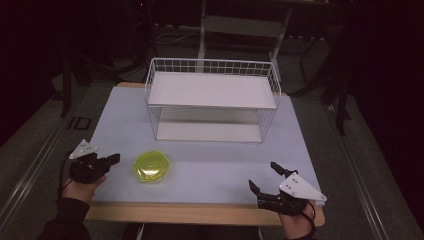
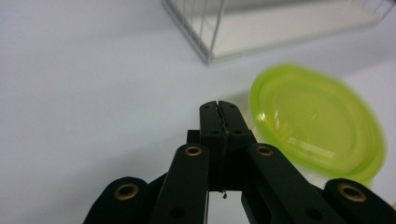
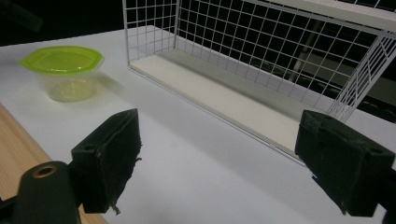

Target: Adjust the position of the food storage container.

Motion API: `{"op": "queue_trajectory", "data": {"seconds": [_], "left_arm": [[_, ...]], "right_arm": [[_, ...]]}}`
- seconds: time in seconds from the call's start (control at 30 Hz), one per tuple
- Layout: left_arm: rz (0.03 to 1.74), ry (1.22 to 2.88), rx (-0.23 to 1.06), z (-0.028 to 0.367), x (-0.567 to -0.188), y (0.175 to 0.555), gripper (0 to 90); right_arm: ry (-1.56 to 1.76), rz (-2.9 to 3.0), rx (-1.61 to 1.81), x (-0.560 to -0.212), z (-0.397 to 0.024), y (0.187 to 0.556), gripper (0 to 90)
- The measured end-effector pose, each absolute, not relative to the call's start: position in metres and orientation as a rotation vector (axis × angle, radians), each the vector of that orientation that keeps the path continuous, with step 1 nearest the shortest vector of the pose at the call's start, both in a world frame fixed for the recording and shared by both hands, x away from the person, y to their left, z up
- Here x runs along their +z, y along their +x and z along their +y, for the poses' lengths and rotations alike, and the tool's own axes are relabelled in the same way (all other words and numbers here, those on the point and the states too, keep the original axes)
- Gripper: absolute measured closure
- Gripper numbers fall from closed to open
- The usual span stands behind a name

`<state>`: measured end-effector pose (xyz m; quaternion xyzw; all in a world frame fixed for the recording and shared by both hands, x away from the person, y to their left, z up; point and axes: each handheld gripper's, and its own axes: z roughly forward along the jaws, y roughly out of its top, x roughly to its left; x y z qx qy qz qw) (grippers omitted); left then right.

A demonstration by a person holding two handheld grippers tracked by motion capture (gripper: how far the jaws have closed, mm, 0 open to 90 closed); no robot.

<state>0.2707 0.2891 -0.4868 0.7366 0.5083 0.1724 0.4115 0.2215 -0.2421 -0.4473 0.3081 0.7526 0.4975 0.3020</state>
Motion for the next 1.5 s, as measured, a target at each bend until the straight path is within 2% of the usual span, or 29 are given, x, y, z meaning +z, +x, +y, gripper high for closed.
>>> {"op": "queue_trajectory", "data": {"seconds": [0.27, 0.53, 0.77, 1.1, 1.5], "left_arm": [[1.291, 1.959, 0.283, 0.276, -0.511, 0.285, 90.0], [1.27, 1.994, 0.213, 0.257, -0.52, 0.291, 90.0], [1.244, 1.996, 0.181, 0.239, -0.52, 0.299, 90.0], [1.158, 2.049, 0.144, 0.191, -0.52, 0.311, 90.0], [1.238, 2.016, 0.166, 0.203, -0.517, 0.304, 90.0]], "right_arm": [[0.816, 2.011, 1.318, -0.449, -0.241, 0.223, 14.3], [0.82, 2.018, 1.319, -0.449, -0.241, 0.223, 14.3], [0.822, 2.023, 1.317, -0.449, -0.241, 0.224, 14.3], [0.823, 2.028, 1.317, -0.449, -0.242, 0.224, 14.3], [0.823, 2.033, 1.321, -0.448, -0.242, 0.223, 14.3]]}}
